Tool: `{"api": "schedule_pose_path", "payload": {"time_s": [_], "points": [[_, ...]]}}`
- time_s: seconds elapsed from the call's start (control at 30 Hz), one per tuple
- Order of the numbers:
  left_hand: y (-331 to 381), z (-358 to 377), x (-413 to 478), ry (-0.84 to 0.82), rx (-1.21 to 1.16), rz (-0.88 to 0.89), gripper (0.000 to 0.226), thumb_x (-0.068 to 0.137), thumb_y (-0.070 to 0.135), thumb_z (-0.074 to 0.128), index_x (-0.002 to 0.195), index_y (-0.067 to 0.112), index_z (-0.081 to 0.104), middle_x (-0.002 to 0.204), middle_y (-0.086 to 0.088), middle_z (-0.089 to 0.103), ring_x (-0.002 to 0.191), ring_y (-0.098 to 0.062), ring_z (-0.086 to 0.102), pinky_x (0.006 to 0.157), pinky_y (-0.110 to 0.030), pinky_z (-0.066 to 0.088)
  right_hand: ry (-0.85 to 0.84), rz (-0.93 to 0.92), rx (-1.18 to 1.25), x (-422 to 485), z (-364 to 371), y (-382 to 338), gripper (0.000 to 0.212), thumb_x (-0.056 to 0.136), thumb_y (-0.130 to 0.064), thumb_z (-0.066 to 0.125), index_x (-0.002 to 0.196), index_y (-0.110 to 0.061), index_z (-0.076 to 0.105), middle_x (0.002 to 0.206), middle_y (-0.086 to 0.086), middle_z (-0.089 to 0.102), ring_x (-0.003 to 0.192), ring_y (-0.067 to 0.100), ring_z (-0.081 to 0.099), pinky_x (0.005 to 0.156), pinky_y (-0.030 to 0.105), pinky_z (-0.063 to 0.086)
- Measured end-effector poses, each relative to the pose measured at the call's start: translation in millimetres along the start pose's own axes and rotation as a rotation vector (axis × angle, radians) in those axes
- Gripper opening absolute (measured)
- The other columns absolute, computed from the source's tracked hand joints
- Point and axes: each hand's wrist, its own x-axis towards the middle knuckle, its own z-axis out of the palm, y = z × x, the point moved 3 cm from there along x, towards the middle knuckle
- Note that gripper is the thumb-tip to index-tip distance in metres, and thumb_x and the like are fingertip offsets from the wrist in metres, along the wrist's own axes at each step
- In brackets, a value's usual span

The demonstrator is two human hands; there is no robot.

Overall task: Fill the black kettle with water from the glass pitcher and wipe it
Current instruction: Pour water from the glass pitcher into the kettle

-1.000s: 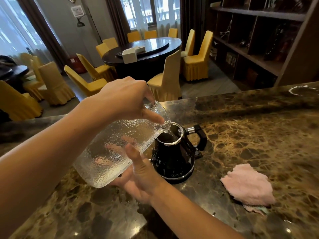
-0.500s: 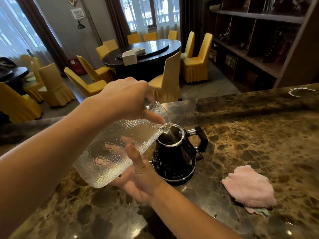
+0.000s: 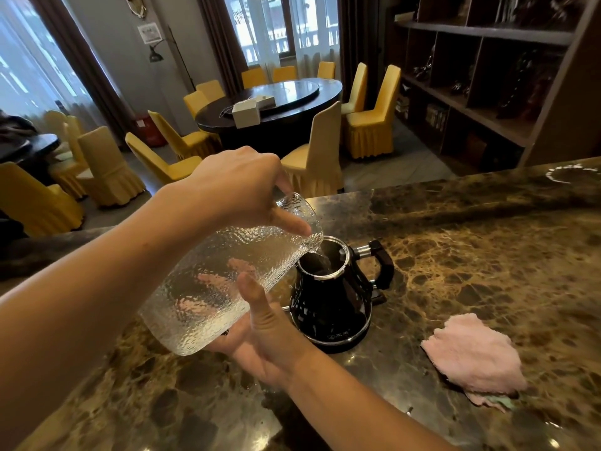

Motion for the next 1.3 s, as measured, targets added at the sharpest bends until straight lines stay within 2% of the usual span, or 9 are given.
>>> {"api": "schedule_pose_path", "payload": {"time_s": [0.07,0.17,0.3,0.4,0.63,0.97,1.13,1.23,1.3], "points": [[-0.2,0.0,0.8,0.003,0.009,0.013,0.109,0.04,0.102,0.036,0.11,0.026,0.073,0.1,0.003,0.076,0.091,-0.018,0.07,0.073,-0.044,0.061,-0.011,-0.007,0.002,-0.6,0.3,-0.9,0.08,0.048,-0.047,0.091,0.117,-0.026,0.058,0.112,-0.003,0.07,0.115,0.027,0.063,0.104,0.059,0.045],[0.3,-1.0,0.3,-0.004,0.01,0.013,0.106,0.04,0.1,0.037,0.108,0.028,0.073,0.101,0.004,0.076,0.092,-0.017,0.07,0.074,-0.045,0.061,-0.014,-0.023,-0.012,-3.0,0.6,-2.1,0.063,0.052,-0.045,0.085,0.109,-0.026,0.063,0.089,-0.011,0.078,0.09,0.015,0.072,0.101,0.054,0.047],[2.3,-1.3,0.6,-0.017,0.005,0.014,0.107,0.038,0.099,0.037,0.107,0.026,0.073,0.102,0.002,0.076,0.092,-0.018,0.07,0.074,-0.045,0.061,-0.023,-0.031,-0.012,0.0,1.1,-1.3,0.073,0.048,-0.047,0.092,0.113,-0.028,0.065,0.112,-0.004,0.073,0.119,0.029,0.059,0.106,0.061,0.042],[4.0,-2.7,-0.3,-0.026,-0.018,-0.001,0.105,0.039,0.096,0.041,0.118,0.032,0.07,0.108,0.009,0.075,0.098,-0.016,0.068,0.077,-0.043,0.06,-0.021,-0.011,-0.033,-2.1,2.8,-0.4,0.066,0.044,-0.05,0.092,0.102,-0.026,0.072,0.113,-0.004,0.07,0.11,0.024,0.065,0.1,0.055,0.047],[3.6,-3.9,-0.1,-0.028,-0.017,-0.008,0.104,0.039,0.097,0.042,0.115,0.032,0.071,0.105,0.008,0.075,0.097,-0.017,0.068,0.077,-0.043,0.06,-0.014,0.0,-0.016,-1.1,5.8,-1.6,0.088,0.042,-0.05,0.093,0.117,-0.025,0.054,0.125,-0.002,0.053,0.121,0.028,0.053,0.105,0.059,0.043],[7.2,-4.5,-0.8,-0.046,0.015,-0.006,0.105,0.041,0.092,0.046,0.125,0.033,0.066,0.112,0.011,0.072,0.103,-0.017,0.065,0.078,-0.041,0.059,-0.054,-0.031,-0.017,-2.4,6.3,0.2,0.073,0.046,-0.051,0.091,0.11,-0.027,0.065,0.114,-0.004,0.067,0.118,0.027,0.057,0.105,0.057,0.043],[8.6,-7.0,-2.6,-0.039,0.023,0.007,0.104,0.041,0.091,0.045,0.126,0.034,0.066,0.113,0.011,0.071,0.103,-0.017,0.064,0.078,-0.04,0.058,-0.043,-0.043,-0.038,1.0,6.9,2.7,0.059,0.048,-0.053,0.09,0.101,-0.031,0.075,0.133,0.0,0.052,0.137,0.036,0.041,0.109,0.06,0.039],[8.1,-7.5,-3.3,-0.034,0.034,0.013,0.1,0.045,0.089,0.049,0.126,0.034,0.066,0.111,0.011,0.072,0.101,-0.016,0.063,0.075,-0.038,0.058,-0.033,-0.035,-0.025,4.4,5.1,4.0,0.077,0.049,-0.051,0.09,0.117,-0.029,0.062,0.14,0.002,0.051,0.136,0.035,0.042,0.108,0.062,0.038],[7.9,-7.5,-3.5,-0.032,0.035,0.017,0.099,0.046,0.089,0.05,0.126,0.033,0.066,0.112,0.011,0.072,0.101,-0.015,0.064,0.075,-0.038,0.059,-0.037,-0.038,-0.022,4.1,6.0,3.6,0.088,0.05,-0.05,0.09,0.127,-0.03,0.053,0.129,-0.003,0.06,0.126,0.03,0.053,0.1,0.057,0.049]]}}
